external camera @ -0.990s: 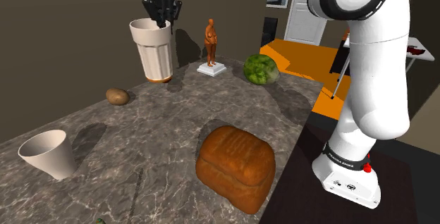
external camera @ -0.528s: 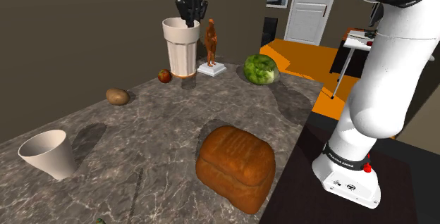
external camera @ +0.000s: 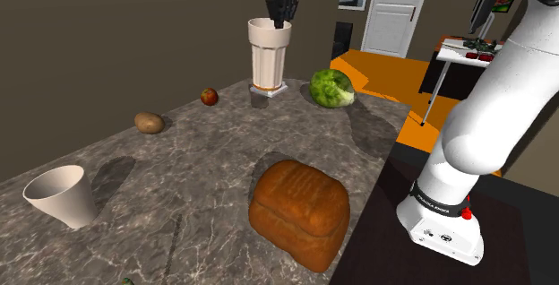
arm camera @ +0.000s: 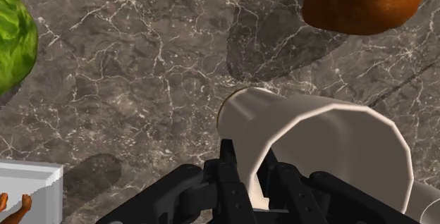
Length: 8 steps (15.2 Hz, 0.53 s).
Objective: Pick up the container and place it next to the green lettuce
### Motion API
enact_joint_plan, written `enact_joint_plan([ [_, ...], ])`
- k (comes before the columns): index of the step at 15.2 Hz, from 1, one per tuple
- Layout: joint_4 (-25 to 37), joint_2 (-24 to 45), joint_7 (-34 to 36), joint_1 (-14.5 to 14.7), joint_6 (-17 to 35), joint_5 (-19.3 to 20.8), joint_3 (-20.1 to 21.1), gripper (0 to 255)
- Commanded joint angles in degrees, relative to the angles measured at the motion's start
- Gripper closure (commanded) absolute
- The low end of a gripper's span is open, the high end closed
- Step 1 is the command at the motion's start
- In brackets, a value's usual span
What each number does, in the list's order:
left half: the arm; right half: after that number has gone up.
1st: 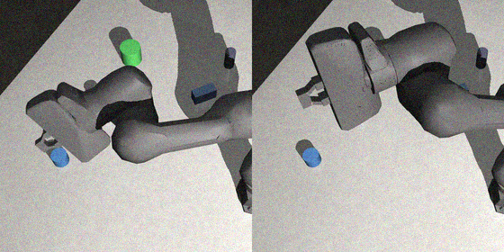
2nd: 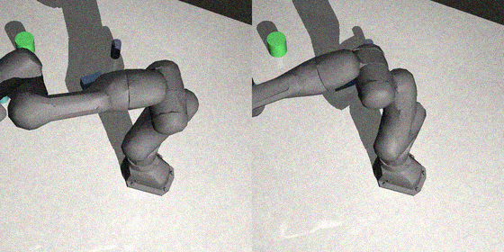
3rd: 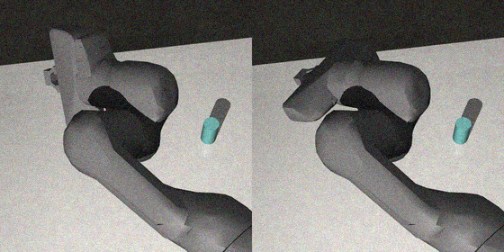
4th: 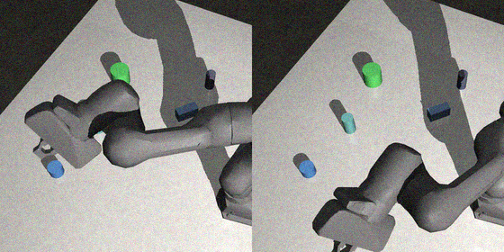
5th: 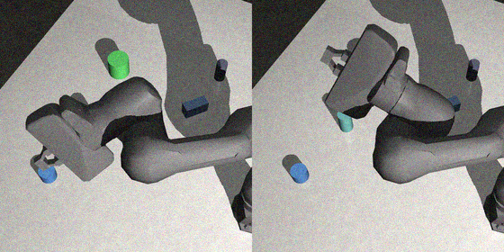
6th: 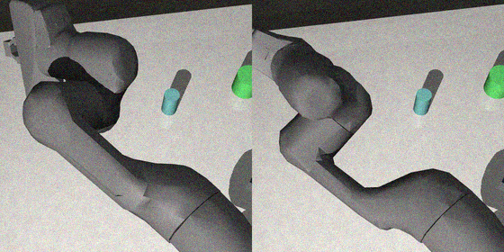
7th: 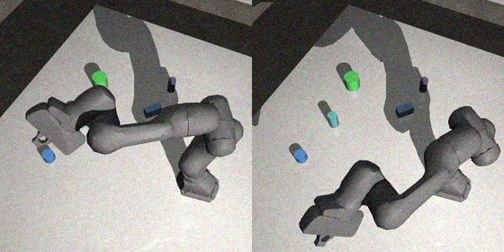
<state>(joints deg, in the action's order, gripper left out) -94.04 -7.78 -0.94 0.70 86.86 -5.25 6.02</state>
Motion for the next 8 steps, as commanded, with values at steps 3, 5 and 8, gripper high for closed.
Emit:
enact_joint_plan([
  [3,-5.98,-5.30,-5.26,-2.03,0.31,0.04,-3.04,255],
  [5,-8.02,-7.36,-7.86,-3.00,0.07,0.37,-4.69,255],
  [8,-10.55,-10.04,-11.77,-4.46,-0.39,1.09,-7.23,255],
])
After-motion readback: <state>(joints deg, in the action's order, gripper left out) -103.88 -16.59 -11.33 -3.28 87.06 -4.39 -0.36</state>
